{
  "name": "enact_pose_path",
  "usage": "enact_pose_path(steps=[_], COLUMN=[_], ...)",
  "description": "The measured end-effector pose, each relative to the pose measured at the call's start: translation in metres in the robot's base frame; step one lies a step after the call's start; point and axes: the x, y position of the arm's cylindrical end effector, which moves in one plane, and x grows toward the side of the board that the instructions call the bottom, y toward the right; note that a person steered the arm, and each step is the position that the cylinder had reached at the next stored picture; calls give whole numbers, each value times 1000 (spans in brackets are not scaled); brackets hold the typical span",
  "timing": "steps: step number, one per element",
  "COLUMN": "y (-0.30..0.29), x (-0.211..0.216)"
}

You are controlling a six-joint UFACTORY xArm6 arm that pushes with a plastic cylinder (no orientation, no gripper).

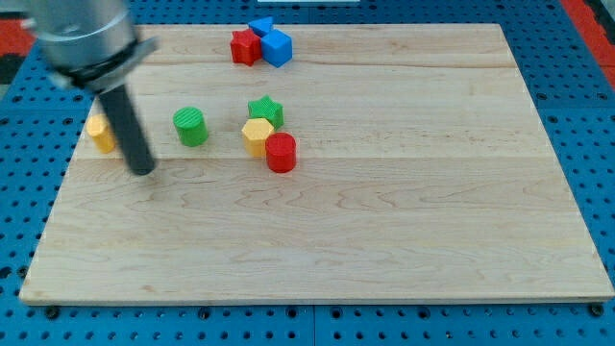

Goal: Push yellow heart towards group of blocks

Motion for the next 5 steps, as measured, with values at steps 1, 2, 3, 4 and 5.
enact_pose_path(steps=[1,2,3,4,5], y=[12,40,107,107,67], x=[-44,-86,-72,-72,-128])
